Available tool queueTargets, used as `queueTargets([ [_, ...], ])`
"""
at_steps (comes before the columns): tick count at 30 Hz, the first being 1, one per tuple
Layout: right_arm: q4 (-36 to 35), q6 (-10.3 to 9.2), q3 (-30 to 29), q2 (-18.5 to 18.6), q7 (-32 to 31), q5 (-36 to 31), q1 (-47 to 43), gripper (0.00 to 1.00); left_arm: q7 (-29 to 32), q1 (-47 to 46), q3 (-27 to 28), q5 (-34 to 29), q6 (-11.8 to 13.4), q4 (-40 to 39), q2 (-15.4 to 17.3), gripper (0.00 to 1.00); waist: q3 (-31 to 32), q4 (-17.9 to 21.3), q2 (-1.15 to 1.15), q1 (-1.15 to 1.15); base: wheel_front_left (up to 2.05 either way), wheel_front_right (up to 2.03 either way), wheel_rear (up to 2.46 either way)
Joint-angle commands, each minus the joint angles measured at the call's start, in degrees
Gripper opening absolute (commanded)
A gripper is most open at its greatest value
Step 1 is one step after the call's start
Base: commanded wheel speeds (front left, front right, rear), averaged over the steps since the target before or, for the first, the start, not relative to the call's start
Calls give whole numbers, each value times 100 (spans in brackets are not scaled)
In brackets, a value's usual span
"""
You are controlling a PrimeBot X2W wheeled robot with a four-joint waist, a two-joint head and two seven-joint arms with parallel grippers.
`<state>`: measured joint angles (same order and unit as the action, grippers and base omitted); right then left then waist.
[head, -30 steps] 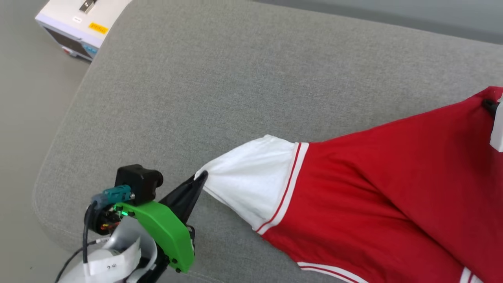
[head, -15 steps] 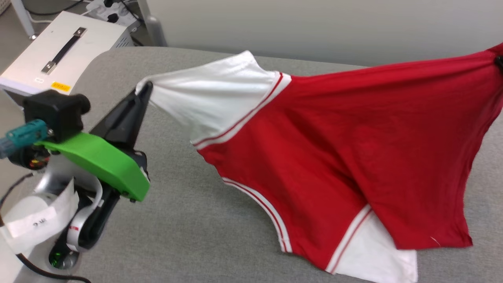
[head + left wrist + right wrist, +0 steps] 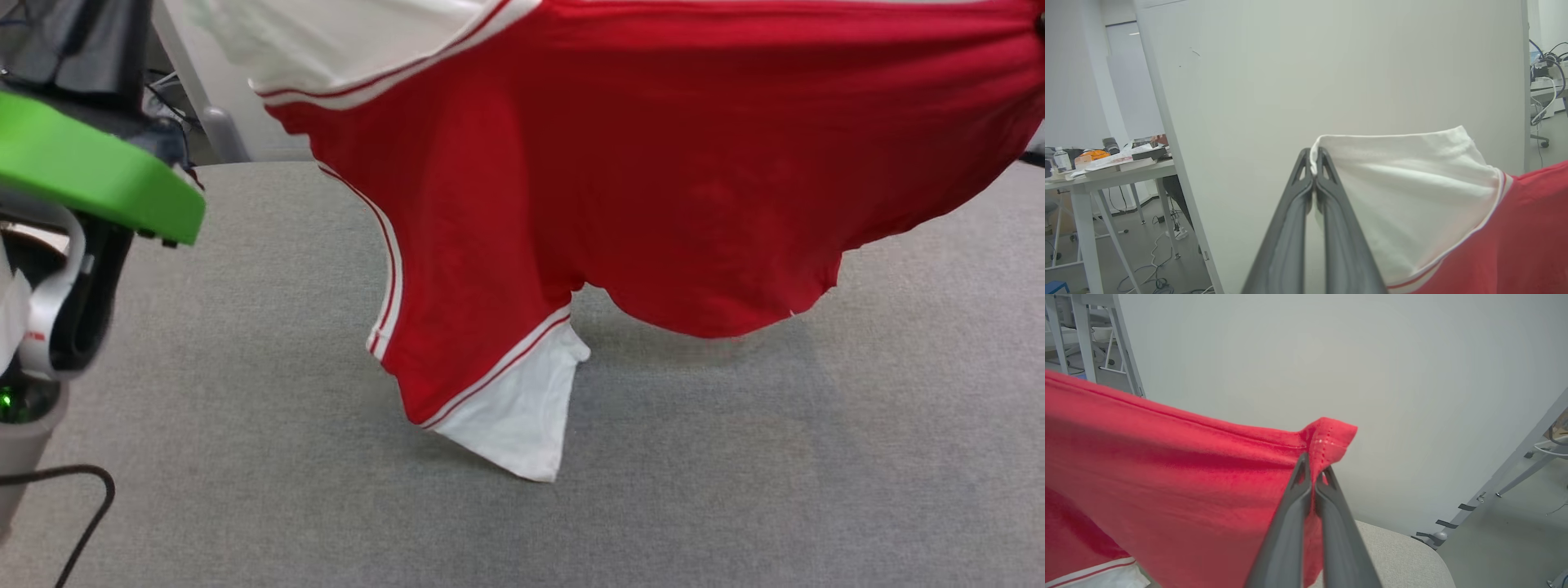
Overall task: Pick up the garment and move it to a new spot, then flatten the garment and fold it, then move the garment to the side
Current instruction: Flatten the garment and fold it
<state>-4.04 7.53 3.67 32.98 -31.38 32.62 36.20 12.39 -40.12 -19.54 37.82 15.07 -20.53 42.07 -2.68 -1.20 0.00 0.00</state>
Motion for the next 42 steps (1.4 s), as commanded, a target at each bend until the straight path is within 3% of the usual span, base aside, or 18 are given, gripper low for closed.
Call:
queueTargets([
  [1, -60, -4, -34, -11, 74, -18, 135, 0, -42, -234, 51, -92, -41, 74, 73, 0, -102, 120, 0, 0, 0, 0, 0],
  [9, -240, -4, -181, -22, 206, -136, 578, 0, 66, -1326, 64, -308, -467, 422, 304, 0, -763, 247, 0, 0, 0, 0, 0],
  [13, -192, -4, -287, -46, 321, -253, 1014, 0, 213, -1985, 65, -383, -810, 698, 515, 0, -1339, 290, 0, 0, 0, 0, 0],
  [21, 339, -4, -188, -66, 673, -472, 2269, 0, 415, -3488, -62, -438, -1604, 1769, 615, 0, -2460, 350, 0, 0, 0, 0, 0],
  [29, 1621, -4, 175, -248, 1359, -971, 3951, 0, 41, -5568, -491, -1122, -2069, 3306, 186, 0, -3179, 453, 0, 0, 0, 0, 0],
  [37, 3037, -4, 648, -391, 2366, -1494, 5270, 0, -997, -7210, -740, -1661, -2166, 4999, -319, 0, -3566, 446, 0, 0, 0, 0, 0],
  [42, 3778, -4, 771, -567, 2980, -1724, 5739, 0, -1698, -7431, -795, -1576, -2206, 5939, -596, 0, -3760, 343, 0, 0, 0, 0, 0],
])
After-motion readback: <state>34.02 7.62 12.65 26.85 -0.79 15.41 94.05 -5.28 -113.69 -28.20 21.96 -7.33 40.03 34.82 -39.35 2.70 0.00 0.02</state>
